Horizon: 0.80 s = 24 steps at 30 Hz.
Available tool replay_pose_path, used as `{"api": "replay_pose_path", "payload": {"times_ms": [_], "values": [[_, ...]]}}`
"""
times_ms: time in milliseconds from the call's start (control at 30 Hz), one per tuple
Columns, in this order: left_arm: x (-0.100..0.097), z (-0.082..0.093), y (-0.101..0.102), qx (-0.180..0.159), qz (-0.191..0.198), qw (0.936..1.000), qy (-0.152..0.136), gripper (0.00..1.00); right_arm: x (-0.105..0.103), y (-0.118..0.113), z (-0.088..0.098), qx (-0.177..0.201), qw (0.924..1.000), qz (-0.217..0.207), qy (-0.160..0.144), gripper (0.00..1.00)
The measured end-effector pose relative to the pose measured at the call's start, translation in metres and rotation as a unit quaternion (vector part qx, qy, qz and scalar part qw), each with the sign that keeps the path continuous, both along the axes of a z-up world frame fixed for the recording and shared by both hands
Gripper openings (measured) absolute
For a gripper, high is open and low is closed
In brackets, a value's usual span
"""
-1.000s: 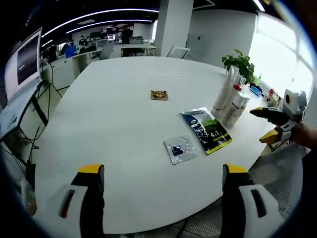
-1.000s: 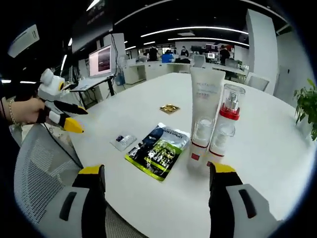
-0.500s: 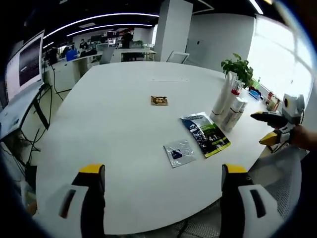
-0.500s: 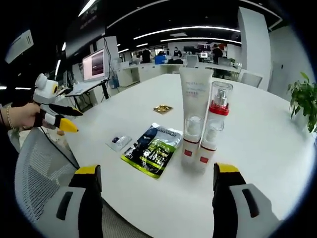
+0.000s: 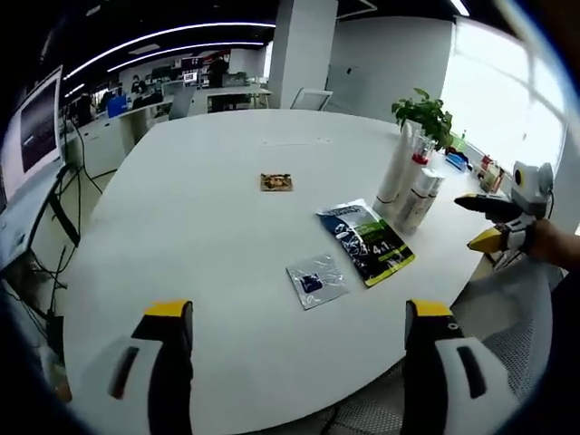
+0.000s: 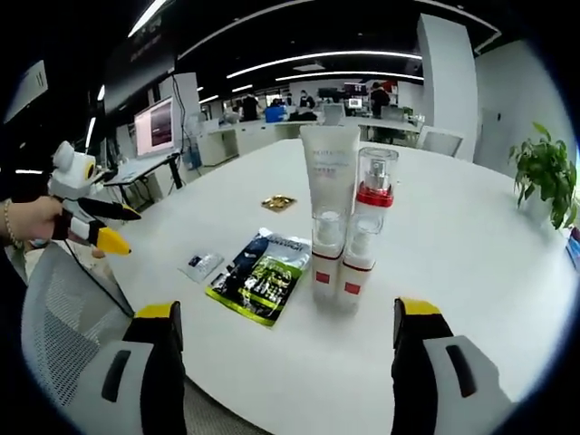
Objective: Arrange the skincare products in the storage area until every visible bottle or jar stands upright without overlapping.
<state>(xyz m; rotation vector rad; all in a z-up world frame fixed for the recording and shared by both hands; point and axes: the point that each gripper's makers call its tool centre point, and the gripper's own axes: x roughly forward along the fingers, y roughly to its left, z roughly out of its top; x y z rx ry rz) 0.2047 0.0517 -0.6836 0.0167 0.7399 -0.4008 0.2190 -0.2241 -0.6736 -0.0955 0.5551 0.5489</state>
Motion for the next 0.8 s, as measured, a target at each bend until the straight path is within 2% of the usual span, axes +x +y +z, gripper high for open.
{"api": "replay_pose_path", "payload": {"times_ms": [433,800], "values": [[0.014,0.001,-0.011,0.001,-0.013,0.9999,0.000,0.95,0.001,-0.001,-0.007,-0.012,0.9999,0.003,0.004,0.94],[0.043,0.006,-0.023,0.014,-0.043,0.9990,-0.001,0.93,0.001,-0.005,-0.009,-0.020,0.9998,-0.001,0.003,0.93]]}}
